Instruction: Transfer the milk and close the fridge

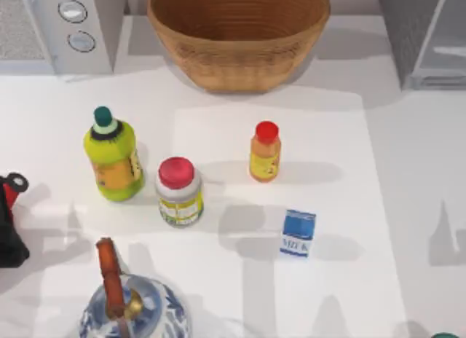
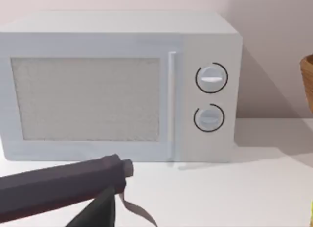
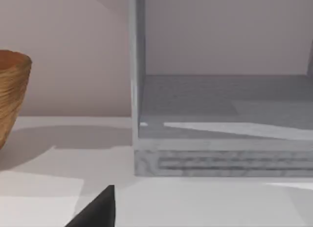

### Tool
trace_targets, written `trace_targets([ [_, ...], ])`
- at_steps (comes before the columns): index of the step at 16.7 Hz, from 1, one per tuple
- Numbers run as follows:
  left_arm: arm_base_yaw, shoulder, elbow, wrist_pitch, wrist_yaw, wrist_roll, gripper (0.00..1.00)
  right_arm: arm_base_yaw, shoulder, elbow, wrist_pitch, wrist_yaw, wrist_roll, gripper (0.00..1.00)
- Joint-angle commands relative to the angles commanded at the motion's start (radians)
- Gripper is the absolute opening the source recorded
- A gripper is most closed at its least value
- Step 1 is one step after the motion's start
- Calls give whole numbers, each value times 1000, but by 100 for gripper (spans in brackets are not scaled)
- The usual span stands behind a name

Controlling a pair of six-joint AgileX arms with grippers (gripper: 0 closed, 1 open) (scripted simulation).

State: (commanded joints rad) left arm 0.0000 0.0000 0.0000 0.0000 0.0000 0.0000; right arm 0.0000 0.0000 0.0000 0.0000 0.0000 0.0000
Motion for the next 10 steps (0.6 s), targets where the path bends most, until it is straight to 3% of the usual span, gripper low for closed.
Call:
trace_targets([
  [5,0,0,0,0,0,0,100,64,52,2,50,65,1,100],
  [10,0,0,0,0,0,0,100,311,257,8,244,313,6,100],
])
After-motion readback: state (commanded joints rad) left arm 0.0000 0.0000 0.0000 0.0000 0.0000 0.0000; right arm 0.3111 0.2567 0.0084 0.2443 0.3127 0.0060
